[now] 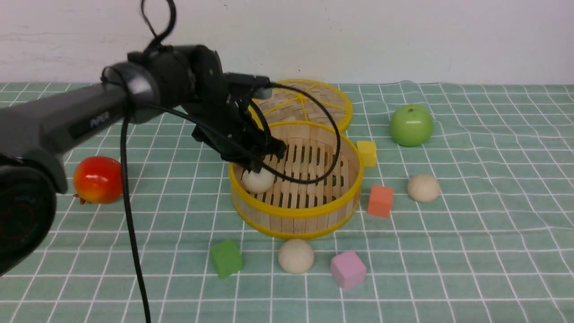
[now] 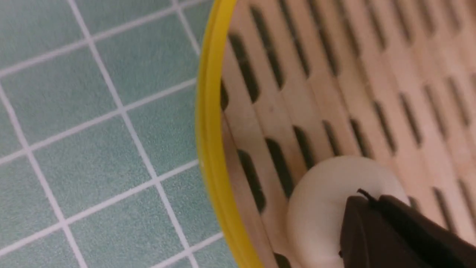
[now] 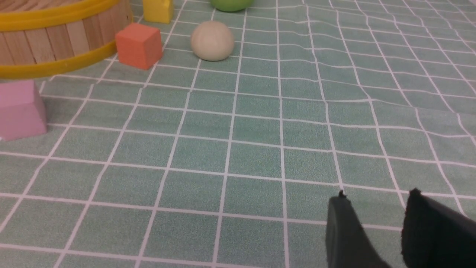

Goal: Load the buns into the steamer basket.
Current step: Use the left arm to put the steamed stuffed bun into the steamer, then use the left arm to grab a steamed stuffed bun

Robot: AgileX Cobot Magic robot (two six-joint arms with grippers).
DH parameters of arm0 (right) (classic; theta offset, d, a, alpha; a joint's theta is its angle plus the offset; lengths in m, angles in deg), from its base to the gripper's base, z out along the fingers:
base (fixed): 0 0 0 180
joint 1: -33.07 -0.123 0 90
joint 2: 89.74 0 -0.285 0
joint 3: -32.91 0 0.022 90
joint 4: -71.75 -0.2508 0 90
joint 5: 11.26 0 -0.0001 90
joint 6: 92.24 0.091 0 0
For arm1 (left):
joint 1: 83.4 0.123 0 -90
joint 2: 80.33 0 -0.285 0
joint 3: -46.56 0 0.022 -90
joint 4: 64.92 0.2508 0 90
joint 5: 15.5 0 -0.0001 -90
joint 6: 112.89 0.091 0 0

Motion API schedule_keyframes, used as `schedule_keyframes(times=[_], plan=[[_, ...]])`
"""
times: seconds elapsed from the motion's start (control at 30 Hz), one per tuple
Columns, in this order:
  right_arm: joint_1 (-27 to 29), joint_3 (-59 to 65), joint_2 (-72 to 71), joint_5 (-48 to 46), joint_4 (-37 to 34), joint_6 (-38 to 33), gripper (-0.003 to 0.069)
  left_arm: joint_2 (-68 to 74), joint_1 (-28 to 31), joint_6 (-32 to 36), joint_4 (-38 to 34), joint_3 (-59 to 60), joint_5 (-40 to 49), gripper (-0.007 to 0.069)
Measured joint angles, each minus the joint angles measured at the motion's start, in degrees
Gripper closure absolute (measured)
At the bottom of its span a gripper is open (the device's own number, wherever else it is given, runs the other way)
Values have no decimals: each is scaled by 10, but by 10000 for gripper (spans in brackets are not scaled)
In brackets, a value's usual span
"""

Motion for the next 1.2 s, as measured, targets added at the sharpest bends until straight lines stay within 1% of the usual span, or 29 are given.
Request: schedule_keyframes(times=[0.1, 0.17, 0.27, 0.37, 0.43, 0.47, 0.5, 0.53, 0.57, 0.63, 0.73, 0.77, 0.8, 0.97, 1.07, 1.1, 1.2], plan=[[0, 0, 0, 0, 0, 0, 419, 1, 0, 0, 1, -7, -1, 569], [0, 0, 0, 0, 0, 0, 419, 1, 0, 0, 1, -16, 6, 509], [0, 0, 0, 0, 0, 0, 419, 1, 0, -3, 1, -41, 36, 368], [0, 0, 0, 0, 0, 0, 419, -11, 0, -18, 2, -68, 72, 258], [0, 0, 0, 0, 0, 0, 419, -33, 0, -33, 1, -84, 101, 223], [0, 0, 0, 0, 0, 0, 419, -41, 0, -41, -1, -87, 112, 219], [0, 0, 0, 0, 0, 0, 419, -49, 0, -46, -2, -89, 123, 221], [0, 0, 0, 0, 0, 0, 419, -68, -1, -56, -9, -92, 157, 244], [0, 0, 0, 0, 0, 0, 419, -82, -5, -61, -10, -92, 189, 284], [0, 0, 0, 0, 0, 0, 419, -96, -19, -65, -5, -88, 225, 374], [0, 0, 0, 0, 0, 0, 419, -102, -56, -56, 0, -61, 238, 529], [0, 0, 0, 0, 0, 0, 419, -102, -81, -50, 1, -45, 242, 596], [0, 0, 0, 0, 0, 0, 419, -100, -100, -44, 2, -30, 243, 637], [0, 0, 0, 0, 0, 0, 419, -88, -166, -39, 13, 3, 246, 638], [0, 0, 0, 0, 0, 0, 419, -75, -179, -39, 24, 6, 245, 636], [0, 0, 0, 0, 0, 0, 419, -70, -181, -41, 28, 6, 245, 627], [0, 0, 0, 0, 0, 0, 419, -53, -182, -42, 37, 6, 244, 561]])
